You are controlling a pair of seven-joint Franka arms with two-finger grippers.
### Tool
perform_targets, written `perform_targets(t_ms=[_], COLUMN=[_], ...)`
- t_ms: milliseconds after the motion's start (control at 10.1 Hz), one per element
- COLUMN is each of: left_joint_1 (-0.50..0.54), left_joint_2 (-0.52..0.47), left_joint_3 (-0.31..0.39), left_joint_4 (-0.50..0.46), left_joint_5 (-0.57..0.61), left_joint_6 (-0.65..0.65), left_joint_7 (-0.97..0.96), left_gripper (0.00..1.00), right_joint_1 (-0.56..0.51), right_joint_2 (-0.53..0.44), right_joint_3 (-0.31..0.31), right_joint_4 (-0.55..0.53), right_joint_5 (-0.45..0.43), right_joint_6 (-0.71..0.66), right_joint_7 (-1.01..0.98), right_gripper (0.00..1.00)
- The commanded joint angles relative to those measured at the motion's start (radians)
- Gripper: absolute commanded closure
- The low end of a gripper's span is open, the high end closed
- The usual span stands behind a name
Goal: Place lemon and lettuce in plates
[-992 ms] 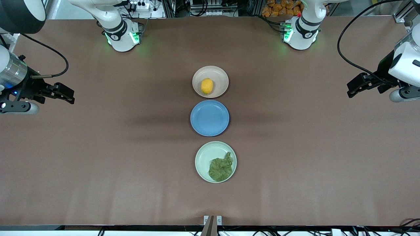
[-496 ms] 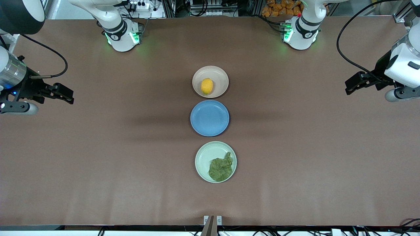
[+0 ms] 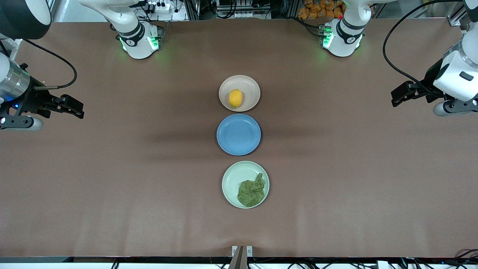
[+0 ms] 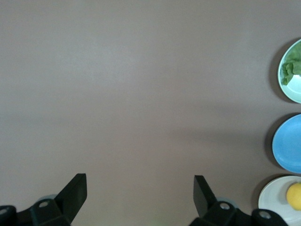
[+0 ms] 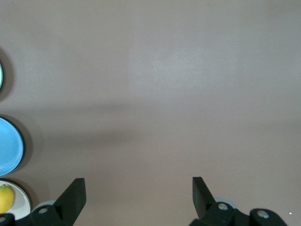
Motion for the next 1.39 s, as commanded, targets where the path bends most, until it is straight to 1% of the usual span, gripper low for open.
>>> perform_targets(t_ms=[0, 198, 794, 1290], left_joint_1=[0.014, 0.012, 0.014, 0.012], left_joint_2=[-0.009, -0.011, -0.009, 0.006], left_joint_3=[-0.001, -0.002, -0.001, -0.002], left_joint_4=[-0.006, -0.004, -0.01, -0.003], left_joint_5=[-0.013, -0.018, -0.047, -0.041], left_joint_6=[-0.006, 0.002, 0.057, 0.055], left_joint_7=[0.046, 0.073, 0.072, 0.058], left_gripper=[0.0, 0.0, 0.0, 0.0], right_joint_1=[-0.008, -0.008, -0.018, -0.016], right_joint_2=[-0.033, -0.033, -0.036, -0.036], right_joint_3=[0.004, 0.004, 0.002, 0.004], right_joint_4=[-0.037, -0.04, -0.051, -0.051], right_joint_5=[0.011, 0.013, 0.013, 0.013], right_joint_6=[0.003, 0.003, 0.009, 0.006], right_joint_7=[0.006, 0.006, 0.006, 0.002], right_gripper=[0.0, 0.0, 0.0, 0.0])
